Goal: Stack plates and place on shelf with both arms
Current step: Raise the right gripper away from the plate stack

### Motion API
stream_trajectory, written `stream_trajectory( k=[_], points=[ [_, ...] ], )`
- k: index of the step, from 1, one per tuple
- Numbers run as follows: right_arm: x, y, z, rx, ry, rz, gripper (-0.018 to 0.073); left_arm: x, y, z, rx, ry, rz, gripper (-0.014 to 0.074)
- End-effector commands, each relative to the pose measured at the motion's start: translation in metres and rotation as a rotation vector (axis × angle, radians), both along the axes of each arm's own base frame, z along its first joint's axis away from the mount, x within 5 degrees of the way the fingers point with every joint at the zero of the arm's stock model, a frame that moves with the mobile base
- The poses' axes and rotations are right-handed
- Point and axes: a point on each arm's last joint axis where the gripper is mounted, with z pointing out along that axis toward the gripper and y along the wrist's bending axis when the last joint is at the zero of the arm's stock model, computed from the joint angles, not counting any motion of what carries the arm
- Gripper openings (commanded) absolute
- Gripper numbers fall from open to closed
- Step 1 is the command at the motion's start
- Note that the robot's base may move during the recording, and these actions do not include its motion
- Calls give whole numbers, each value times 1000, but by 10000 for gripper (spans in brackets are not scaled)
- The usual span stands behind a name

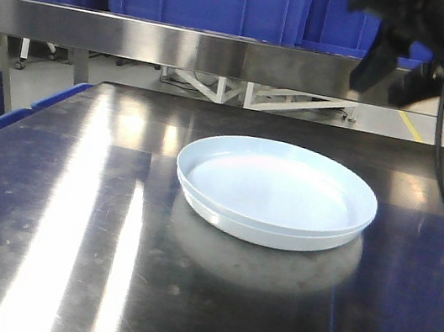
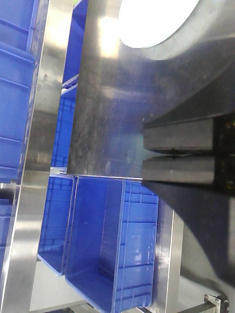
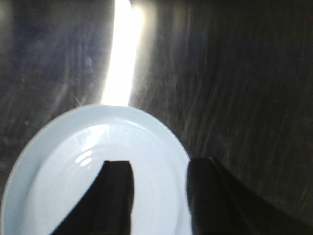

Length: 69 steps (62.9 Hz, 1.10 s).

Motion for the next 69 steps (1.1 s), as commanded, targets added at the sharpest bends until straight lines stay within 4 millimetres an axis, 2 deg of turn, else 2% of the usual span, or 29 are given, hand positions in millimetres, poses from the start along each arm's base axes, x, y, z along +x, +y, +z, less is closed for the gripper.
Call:
stream_trajectory(
  k=[1, 6, 18, 28, 42, 48, 54, 59, 69],
  points=[
    [-9, -5, 46, 53, -204, -6, 216, 2, 1, 18, -33, -115, 17, 87],
    [-16, -8, 57, 43, -250, 0, 167, 2, 1, 18, -33, -115, 17, 87],
    [-29, -13, 72, 45, -294, 4, 165, 2, 1, 18, -33, -115, 17, 87],
    [-35, -15, 64, 39, -275, 4, 165, 2, 1, 18, -33, -115, 17, 87],
    [-40, -16, 38, 15, -203, 6, 169, 2, 1, 18, -33, -115, 17, 87],
    [-41, -17, 32, 9, -185, 6, 237, 2, 1, 18, -33, -115, 17, 87],
    [-39, -16, 30, 6, -175, 7, 375, 2, 1, 18, -33, -115, 17, 87],
    [-37, -15, 26, 2, -164, 7, 449, 2, 1, 18, -33, -115, 17, 87],
    [-28, -12, 12, -13, -119, 8, 456, 2, 1, 18, -33, -115, 17, 87]
  ],
)
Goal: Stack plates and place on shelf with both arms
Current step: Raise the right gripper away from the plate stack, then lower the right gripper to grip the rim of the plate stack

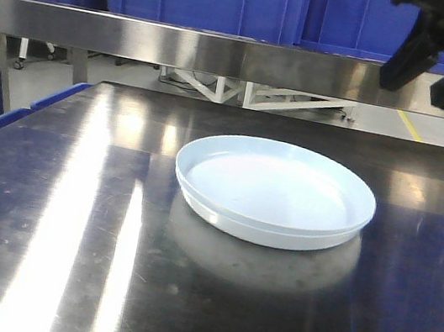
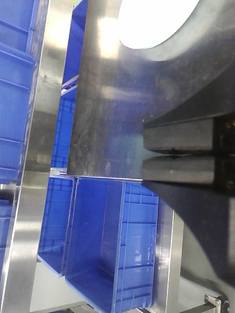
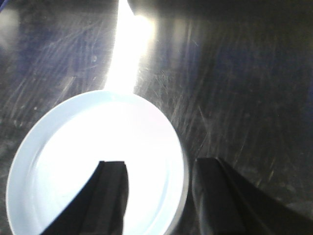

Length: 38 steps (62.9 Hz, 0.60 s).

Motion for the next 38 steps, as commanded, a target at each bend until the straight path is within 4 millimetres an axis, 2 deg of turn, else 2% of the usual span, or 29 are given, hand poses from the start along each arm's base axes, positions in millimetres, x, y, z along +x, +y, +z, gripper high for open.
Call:
stream_trajectory(
  k=[1, 24, 38],
  points=[
    [7, 1, 13, 16, -95, -1, 456, 2, 1, 18, -33, -115, 17, 87],
    [29, 8, -26, -19, 5, -2, 456, 2, 1, 18, -33, -115, 17, 87],
    [36, 10, -39, -29, 35, -2, 456, 2, 1, 18, -33, -115, 17, 87]
  ],
)
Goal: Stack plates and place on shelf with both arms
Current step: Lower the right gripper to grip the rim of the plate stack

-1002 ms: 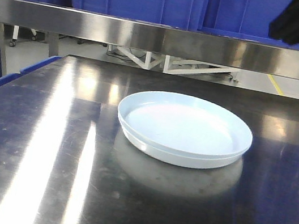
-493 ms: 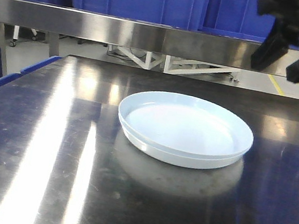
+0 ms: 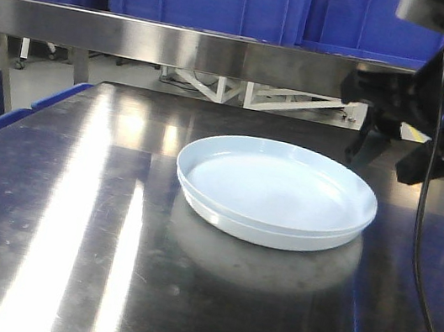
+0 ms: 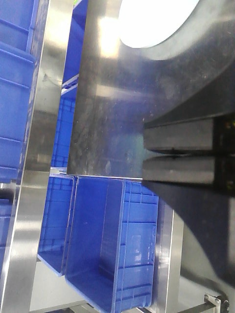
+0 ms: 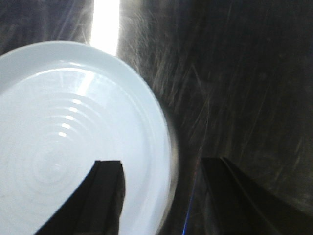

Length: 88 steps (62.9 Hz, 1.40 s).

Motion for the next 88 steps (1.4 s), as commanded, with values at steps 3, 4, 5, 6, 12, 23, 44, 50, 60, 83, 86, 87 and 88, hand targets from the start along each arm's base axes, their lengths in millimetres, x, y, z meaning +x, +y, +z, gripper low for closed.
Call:
stream_trajectory(
  k=[3, 4, 5, 6, 12, 23, 44, 50, 60, 83, 86, 87, 88],
  points=[
    [7, 1, 18, 23, -116, 2, 456, 2, 1, 18, -33, -115, 17, 87],
    [8, 1, 18, 23, -116, 2, 456, 2, 1, 18, -33, -115, 17, 87],
    [8, 1, 18, 23, -115, 2, 456, 2, 1, 18, -33, -115, 17, 87],
    [8, 1, 17, 22, -113, 2, 456, 2, 1, 18, -33, -115, 17, 87],
    [9, 2, 14, 20, -106, 2, 456, 2, 1, 18, -33, -115, 17, 87],
    [11, 2, 8, 14, -90, 2, 456, 2, 1, 18, -33, -115, 17, 87],
    [14, 3, 1, 8, -73, 2, 456, 2, 1, 18, -33, -115, 17, 87],
    [14, 3, 1, 8, -71, 2, 456, 2, 1, 18, -33, -115, 17, 87],
    [14, 3, 1, 8, -72, 2, 456, 2, 1, 18, -33, -115, 17, 87],
    [15, 4, -4, 4, -59, 2, 456, 2, 1, 18, -33, -115, 17, 87],
    [16, 4, -5, 3, -56, 2, 456, 2, 1, 18, -33, -115, 17, 87],
    [16, 4, -5, 2, -55, 2, 456, 2, 1, 18, -33, -115, 17, 87],
    [16, 4, -5, 2, -54, 2, 456, 2, 1, 18, -33, -115, 17, 87]
  ],
)
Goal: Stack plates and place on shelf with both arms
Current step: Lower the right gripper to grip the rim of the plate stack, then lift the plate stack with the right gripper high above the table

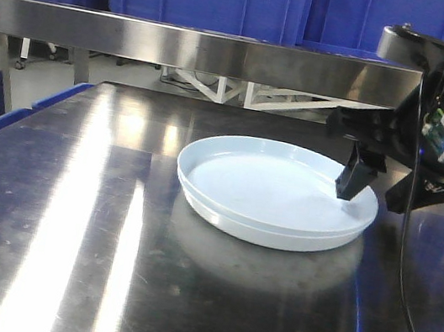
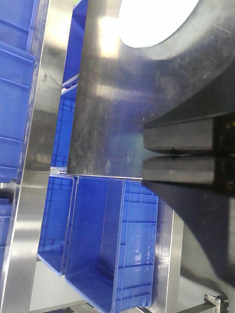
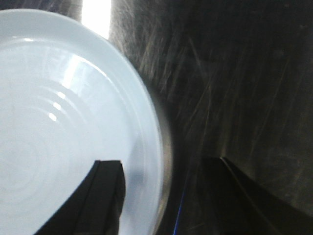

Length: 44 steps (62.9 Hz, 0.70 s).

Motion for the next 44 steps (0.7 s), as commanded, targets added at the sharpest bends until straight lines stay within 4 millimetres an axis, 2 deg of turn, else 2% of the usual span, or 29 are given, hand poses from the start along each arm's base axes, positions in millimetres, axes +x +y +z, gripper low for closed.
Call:
stream_trajectory(
  k=[1, 13, 25, 34, 39, 44],
  points=[
    [7, 1, 22, 24, -116, 4, 456, 2, 1, 18, -33, -115, 17, 87],
    [7, 1, 21, 24, -115, 4, 452, 2, 1, 18, -33, -115, 17, 87],
    [7, 1, 21, 24, -114, 4, 343, 2, 1, 18, -33, -115, 17, 87],
    [7, 1, 21, 24, -114, 4, 300, 2, 1, 18, -33, -115, 17, 87],
    [7, 1, 21, 25, -119, 4, 228, 2, 1, 18, -33, -115, 17, 87],
    [8, 1, 24, 31, -139, 3, 95, 2, 1, 18, -33, -115, 17, 87]
  ],
)
